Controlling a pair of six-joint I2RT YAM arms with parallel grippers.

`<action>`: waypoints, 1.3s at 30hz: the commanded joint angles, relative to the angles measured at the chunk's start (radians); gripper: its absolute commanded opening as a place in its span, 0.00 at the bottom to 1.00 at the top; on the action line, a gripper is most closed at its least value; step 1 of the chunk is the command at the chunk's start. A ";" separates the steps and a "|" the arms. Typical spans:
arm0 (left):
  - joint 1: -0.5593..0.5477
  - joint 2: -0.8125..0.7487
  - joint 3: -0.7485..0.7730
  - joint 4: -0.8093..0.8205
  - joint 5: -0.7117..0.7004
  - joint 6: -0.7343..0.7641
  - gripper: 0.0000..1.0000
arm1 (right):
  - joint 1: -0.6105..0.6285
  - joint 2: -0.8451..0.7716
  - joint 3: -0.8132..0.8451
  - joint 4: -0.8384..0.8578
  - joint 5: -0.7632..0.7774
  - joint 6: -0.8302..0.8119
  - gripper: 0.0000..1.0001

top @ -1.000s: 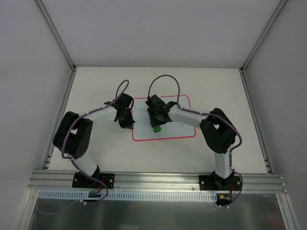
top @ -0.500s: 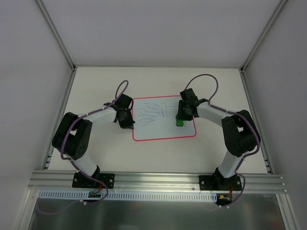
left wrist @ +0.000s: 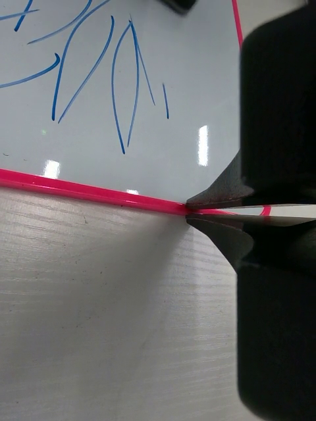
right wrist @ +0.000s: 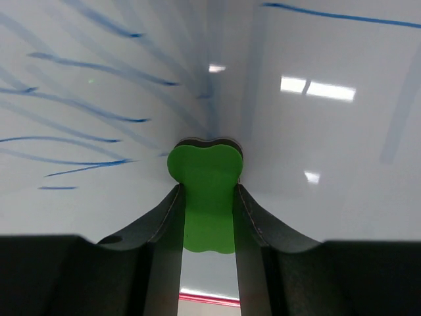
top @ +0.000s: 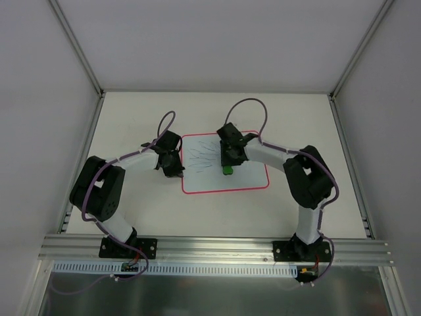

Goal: Erase the whiteboard

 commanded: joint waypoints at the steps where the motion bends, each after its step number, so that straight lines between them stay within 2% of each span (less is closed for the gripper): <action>1: -0.009 0.029 -0.066 -0.126 -0.054 0.011 0.00 | 0.162 0.172 0.082 -0.210 -0.150 -0.028 0.00; 5: -0.003 0.019 -0.072 -0.126 -0.053 0.011 0.00 | 0.157 0.158 0.070 -0.223 -0.130 -0.039 0.00; 15: 0.002 0.002 -0.092 -0.125 -0.050 0.019 0.00 | -0.125 -0.106 -0.253 -0.221 0.025 0.088 0.00; 17: 0.003 -0.010 -0.097 -0.126 -0.048 0.019 0.00 | -0.143 -0.172 -0.281 -0.218 0.034 0.122 0.00; 22: 0.003 -0.024 -0.101 -0.126 -0.043 0.023 0.00 | -0.160 -0.212 -0.298 -0.246 0.103 0.200 0.00; 28: 0.003 -0.019 -0.097 -0.126 -0.036 0.034 0.00 | -0.173 -0.100 -0.188 -0.250 0.099 0.194 0.00; 32: 0.003 -0.019 -0.097 -0.125 -0.031 0.040 0.00 | -0.199 0.032 0.000 -0.252 0.057 0.176 0.00; 39: 0.002 -0.024 -0.110 -0.125 -0.024 0.040 0.00 | -0.251 0.199 0.225 -0.261 0.073 0.136 0.00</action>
